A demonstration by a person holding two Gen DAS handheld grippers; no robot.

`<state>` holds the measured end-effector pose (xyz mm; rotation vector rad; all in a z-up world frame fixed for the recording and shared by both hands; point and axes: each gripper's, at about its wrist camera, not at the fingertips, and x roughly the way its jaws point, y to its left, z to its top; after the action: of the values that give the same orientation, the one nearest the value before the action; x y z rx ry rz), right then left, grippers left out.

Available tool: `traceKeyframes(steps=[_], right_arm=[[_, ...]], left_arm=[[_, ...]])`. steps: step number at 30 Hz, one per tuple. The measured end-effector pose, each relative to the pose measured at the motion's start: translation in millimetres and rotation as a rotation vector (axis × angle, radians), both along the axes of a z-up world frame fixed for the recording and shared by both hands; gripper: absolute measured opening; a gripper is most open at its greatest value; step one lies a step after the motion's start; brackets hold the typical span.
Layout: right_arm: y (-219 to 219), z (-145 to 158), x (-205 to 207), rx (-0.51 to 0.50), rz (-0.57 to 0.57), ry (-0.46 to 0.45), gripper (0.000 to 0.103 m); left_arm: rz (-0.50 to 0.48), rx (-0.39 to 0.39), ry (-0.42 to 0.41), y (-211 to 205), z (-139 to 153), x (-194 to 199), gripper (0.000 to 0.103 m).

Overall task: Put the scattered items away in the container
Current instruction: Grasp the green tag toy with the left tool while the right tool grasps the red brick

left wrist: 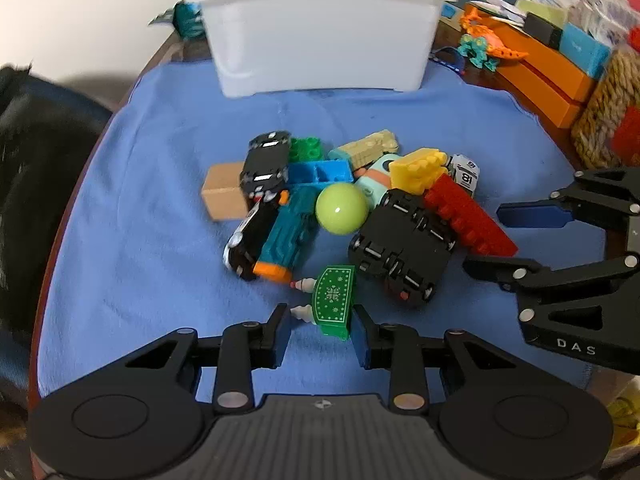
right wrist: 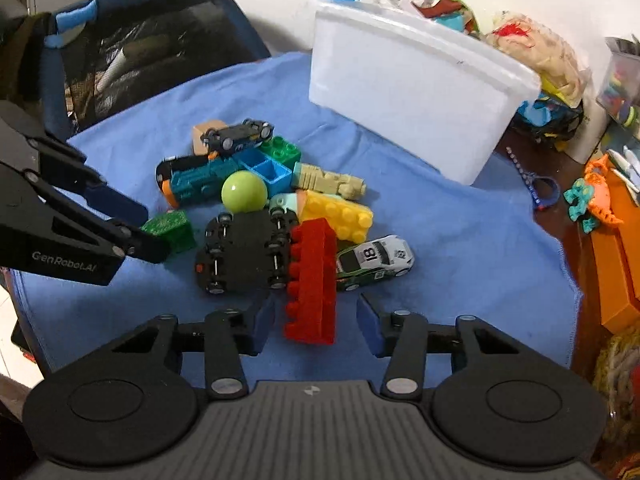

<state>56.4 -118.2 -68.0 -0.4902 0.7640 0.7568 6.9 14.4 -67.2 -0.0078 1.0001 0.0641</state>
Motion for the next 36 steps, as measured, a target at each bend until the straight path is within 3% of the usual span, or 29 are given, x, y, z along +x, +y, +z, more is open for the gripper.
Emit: traceKeyframes(steps=[5, 7, 13, 14, 25, 27, 28, 36], right_arm=[[4, -2, 6, 0.027, -0.031, 0.014, 0.045], [3, -4, 10, 0.032, -0.046, 0.041, 0.033], [2, -6, 9, 0.023, -0.057, 0.042, 0.032], [2, -6, 9, 0.021, -0.057, 0.043, 0.032], [-14, 7, 8, 0.07, -0.11, 0.046, 0.032], [-18, 9, 8, 0.079, -0.121, 0.042, 0.032], [-19, 11, 8, 0.083, -0.126, 0.04, 0.032], [-31, 21, 12, 0.121, -0.164, 0.017, 0.032]], left_arm=[[-0.006, 0.037, -0.01, -6, 0, 4, 0.037], [-0.023, 0.051, -0.017, -8, -1, 6, 0.037], [-0.05, 0.068, -0.027, -10, -1, 5, 0.031], [-0.05, 0.059, -0.027, -10, 0, 5, 0.012], [-0.067, 0.036, -0.03, -10, 11, 0, 0.014], [-0.064, 0.034, -0.04, -10, 16, 1, 0.014], [-0.011, 0.034, -0.043, -10, 19, 1, 0.014], [-0.016, 0.029, -0.08, -14, 39, 5, 0.014]])
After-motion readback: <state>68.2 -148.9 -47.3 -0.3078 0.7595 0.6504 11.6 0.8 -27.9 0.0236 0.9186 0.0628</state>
